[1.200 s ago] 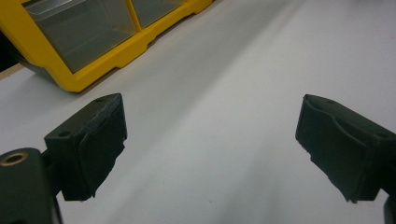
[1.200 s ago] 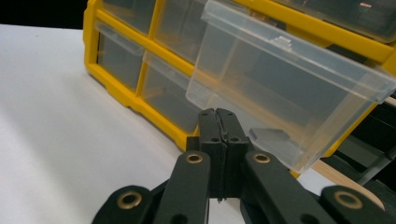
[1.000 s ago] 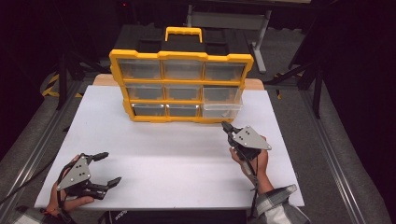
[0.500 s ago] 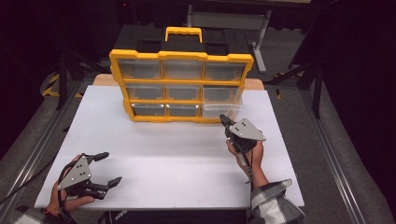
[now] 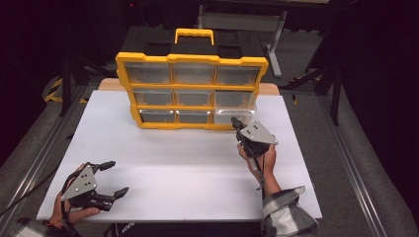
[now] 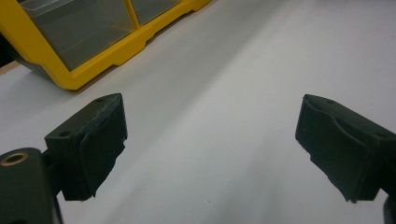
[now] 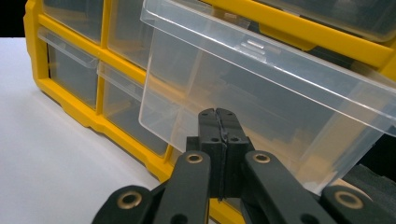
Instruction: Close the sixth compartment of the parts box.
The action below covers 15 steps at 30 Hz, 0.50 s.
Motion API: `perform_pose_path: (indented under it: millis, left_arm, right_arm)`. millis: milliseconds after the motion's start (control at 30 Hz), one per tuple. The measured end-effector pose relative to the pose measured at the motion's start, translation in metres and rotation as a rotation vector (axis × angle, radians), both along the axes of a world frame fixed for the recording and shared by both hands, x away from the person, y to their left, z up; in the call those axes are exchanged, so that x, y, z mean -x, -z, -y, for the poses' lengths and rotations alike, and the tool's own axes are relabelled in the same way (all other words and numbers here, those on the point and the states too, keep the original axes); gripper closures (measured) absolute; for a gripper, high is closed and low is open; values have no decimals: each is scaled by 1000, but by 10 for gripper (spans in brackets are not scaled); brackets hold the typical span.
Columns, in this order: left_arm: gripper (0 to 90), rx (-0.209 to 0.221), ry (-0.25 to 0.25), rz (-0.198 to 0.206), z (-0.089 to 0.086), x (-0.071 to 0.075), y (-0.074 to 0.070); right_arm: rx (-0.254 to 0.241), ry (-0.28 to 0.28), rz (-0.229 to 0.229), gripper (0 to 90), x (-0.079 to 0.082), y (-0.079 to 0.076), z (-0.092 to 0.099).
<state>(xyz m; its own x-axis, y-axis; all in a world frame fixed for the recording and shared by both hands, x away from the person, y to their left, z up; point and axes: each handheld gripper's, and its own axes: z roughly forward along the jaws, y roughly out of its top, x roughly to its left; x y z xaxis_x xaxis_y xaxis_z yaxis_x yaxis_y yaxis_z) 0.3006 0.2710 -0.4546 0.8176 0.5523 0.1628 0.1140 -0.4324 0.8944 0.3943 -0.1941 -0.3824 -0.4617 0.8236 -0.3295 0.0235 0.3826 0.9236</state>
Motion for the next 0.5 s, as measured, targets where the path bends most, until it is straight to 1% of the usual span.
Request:
perform_pose_path:
  millis: [167,500]
  left_arm:
    - [101,4,-2,-1,0,0,0]
    - [101,7,-1,-1,0,1,0]
  right_arm:
    - [7,1,-1,900,-2,0,-3]
    - [-4,13,-2,900,-8,-1,-3]
